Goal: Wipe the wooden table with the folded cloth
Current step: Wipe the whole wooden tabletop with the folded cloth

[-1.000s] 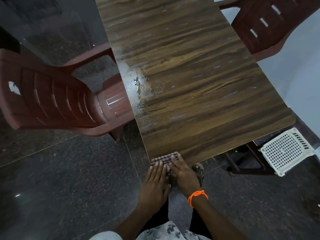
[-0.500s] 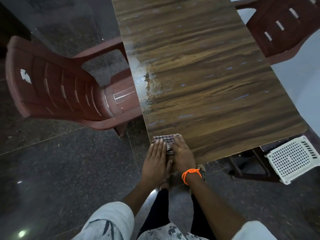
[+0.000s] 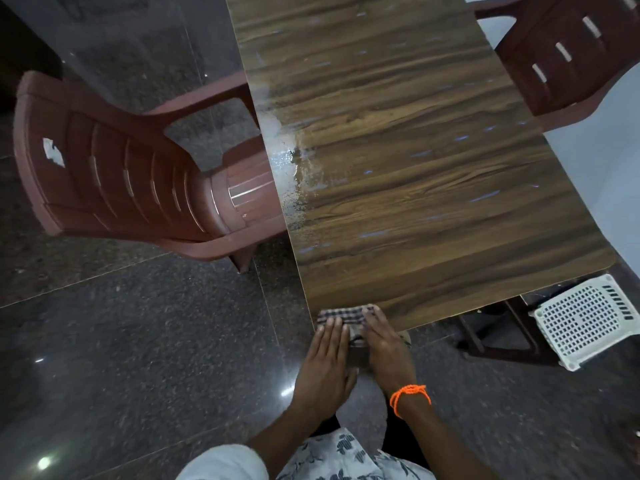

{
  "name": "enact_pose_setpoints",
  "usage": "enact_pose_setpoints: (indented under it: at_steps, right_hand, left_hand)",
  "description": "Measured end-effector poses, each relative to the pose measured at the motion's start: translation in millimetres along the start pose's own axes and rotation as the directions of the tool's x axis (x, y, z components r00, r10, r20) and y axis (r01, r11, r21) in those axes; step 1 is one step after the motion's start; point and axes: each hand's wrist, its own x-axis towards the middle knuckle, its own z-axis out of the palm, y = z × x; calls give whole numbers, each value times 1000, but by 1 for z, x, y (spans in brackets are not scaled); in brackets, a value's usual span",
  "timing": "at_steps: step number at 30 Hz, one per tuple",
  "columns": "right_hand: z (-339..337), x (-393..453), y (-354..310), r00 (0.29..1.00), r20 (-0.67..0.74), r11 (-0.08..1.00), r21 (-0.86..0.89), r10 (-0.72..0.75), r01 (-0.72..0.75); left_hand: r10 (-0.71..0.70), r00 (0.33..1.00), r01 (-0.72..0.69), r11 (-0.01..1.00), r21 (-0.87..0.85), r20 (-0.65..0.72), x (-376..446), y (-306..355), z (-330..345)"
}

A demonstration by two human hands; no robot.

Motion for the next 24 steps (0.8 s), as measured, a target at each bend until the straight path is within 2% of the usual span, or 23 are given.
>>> enact_pose_setpoints:
  at_steps: [4,7,13,16,19,24]
  right_hand:
    - [-11,35,12,999,-31,999,-10,40,-40]
    - [-16,72,8,999,-41,999,-11,34,-35]
    - [-7,125,-28,999,39,999,-42,-17,19]
    - [1,120,-42,992,85,993,-68,-89,95]
    - [2,97,-46,984,94,986,-60,-152,158]
    - [-1,63,-23,988,67,990,-21,-138,140]
  left_hand:
    - [19,999,-19,1000,4,-39,43,-5,-23]
    - [-15,998,17,999,33,-57,68,-20,-40]
    - [-98,990,109,988,107,-96,78,-68,-56]
    - [-137,987,143,988,66,-86,60,-78,-51]
    - [-114,990,117,992,37,-79,33,-75,-39]
    - [-70,995,70,998,-8,-76,20,-47,-28]
